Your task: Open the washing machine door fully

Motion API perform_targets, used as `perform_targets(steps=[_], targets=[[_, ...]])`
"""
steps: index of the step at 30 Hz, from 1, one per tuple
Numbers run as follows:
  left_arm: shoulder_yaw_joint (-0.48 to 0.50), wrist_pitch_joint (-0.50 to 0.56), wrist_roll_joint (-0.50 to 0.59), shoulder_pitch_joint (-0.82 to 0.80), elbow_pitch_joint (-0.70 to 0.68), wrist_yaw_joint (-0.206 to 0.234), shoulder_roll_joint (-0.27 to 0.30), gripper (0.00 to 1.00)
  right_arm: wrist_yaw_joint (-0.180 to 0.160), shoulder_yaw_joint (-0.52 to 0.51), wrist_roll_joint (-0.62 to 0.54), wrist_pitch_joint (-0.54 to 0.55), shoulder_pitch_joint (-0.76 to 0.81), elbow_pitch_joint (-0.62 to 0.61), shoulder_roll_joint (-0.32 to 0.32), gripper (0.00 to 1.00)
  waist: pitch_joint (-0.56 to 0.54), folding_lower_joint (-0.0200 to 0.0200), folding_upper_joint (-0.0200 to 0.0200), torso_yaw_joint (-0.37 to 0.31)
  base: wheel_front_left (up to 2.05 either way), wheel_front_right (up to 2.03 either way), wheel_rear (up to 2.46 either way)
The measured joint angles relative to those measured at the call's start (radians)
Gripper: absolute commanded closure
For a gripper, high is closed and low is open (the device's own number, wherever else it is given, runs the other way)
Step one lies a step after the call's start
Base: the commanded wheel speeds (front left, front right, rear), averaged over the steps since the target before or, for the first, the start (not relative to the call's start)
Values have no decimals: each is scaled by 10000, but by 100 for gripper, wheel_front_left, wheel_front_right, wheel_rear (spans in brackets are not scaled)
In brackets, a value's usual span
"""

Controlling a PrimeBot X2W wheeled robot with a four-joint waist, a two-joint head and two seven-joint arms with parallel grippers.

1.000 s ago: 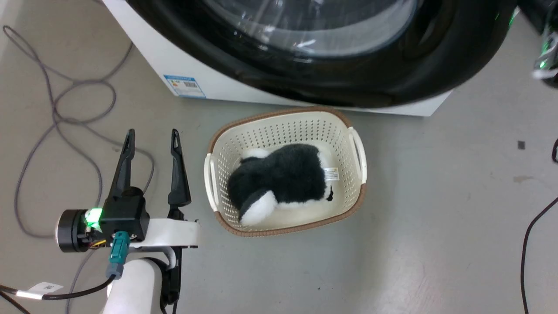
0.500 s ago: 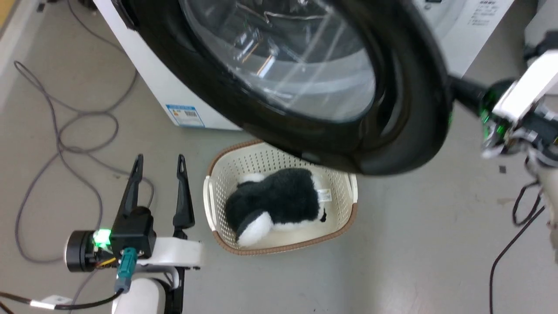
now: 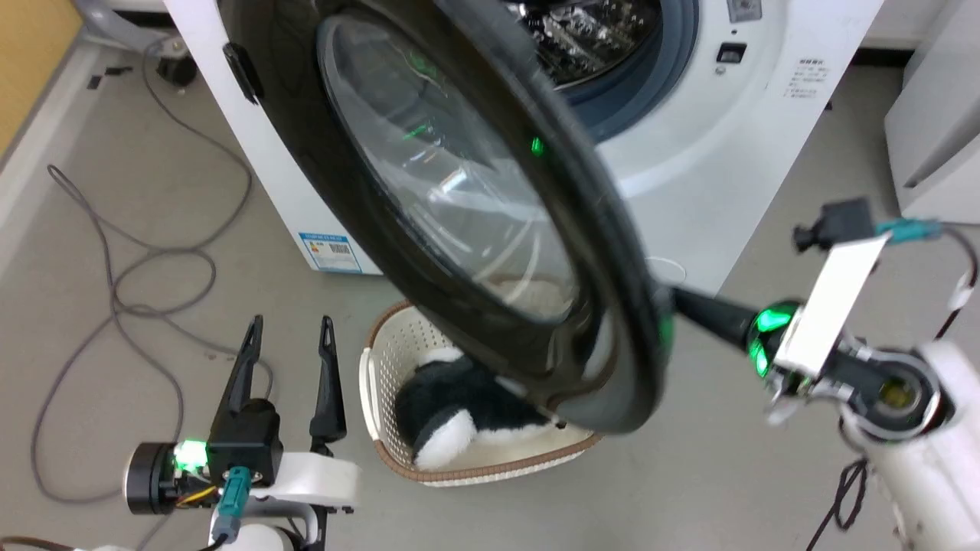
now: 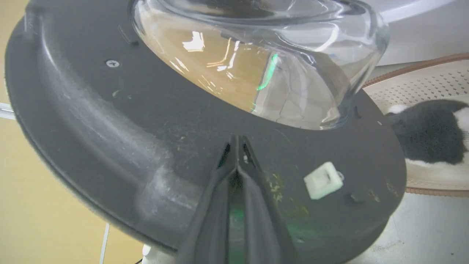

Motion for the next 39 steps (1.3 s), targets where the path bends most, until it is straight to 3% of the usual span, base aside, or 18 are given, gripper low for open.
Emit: perform_targets(steps=[16, 28, 33, 39], targets=[[-161, 0, -2, 296, 151, 2, 21, 0, 0, 1302, -50, 127, 2042, -2240, 848, 100, -548, 0, 0, 41, 0, 0, 0], [-150, 0, -4, 382, 171, 15, 35, 0, 0, 1954, -291, -115, 2799, -2610, 1356, 100, -572, 0, 0, -72, 0, 0, 0], [-138, 0, -4, 503, 228, 50, 36, 0, 0, 1381, -476, -1225, 3022, -2750, 1534, 100, -761, 0, 0, -137, 0, 0, 0], [40, 0, -6, 761, 253, 115, 140, 0, 0, 408, -1964, -4138, 2958, -2853, 1551, 100, -1054, 0, 0, -396, 0, 0, 0]])
